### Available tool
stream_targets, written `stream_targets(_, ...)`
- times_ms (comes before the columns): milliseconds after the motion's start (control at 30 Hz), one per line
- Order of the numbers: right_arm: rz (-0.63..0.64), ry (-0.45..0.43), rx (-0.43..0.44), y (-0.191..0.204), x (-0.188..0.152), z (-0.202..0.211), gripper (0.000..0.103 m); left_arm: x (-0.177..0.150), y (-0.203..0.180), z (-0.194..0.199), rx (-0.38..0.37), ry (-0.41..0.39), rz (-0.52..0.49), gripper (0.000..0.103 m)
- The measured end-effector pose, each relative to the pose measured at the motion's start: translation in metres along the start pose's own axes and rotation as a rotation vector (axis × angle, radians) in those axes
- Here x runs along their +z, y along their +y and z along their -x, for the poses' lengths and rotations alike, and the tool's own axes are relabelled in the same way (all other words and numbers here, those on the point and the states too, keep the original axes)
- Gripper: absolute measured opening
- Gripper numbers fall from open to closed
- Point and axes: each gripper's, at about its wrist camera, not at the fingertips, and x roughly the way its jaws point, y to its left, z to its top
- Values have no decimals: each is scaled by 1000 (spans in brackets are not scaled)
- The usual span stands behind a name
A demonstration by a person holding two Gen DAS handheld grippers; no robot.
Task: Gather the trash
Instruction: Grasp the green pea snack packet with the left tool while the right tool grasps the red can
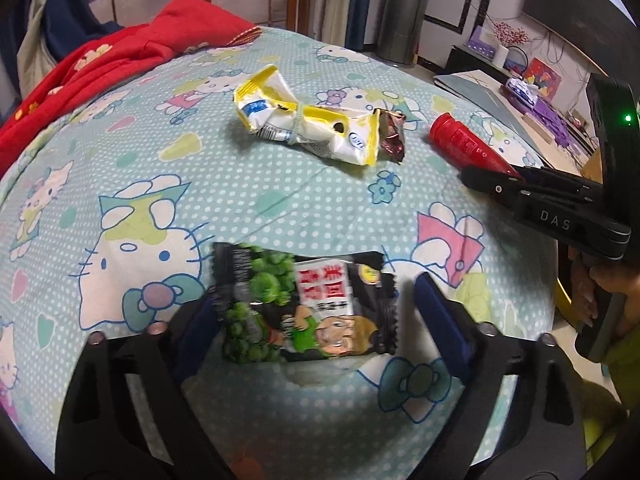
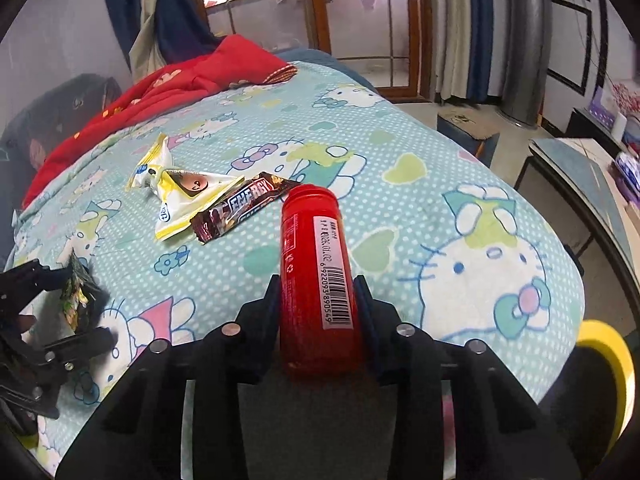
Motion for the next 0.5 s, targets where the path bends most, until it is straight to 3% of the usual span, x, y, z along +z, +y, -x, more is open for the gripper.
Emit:
stream_targets(67,-12,-11,-4,0,-4,4,32,0,1,1,-8,-6,0,68)
stream_targets(333,-49,-39,-19,0,-18,17,32,1,4,4,-45,-22,12,48)
stream_targets(433,-59,-48,-21,1,-22,21,32,1,4,5,-71,-29,9,33)
stream_targets(500,-61,-54,-20,1,-23,24,32,1,2,6,-80,-32,2,30)
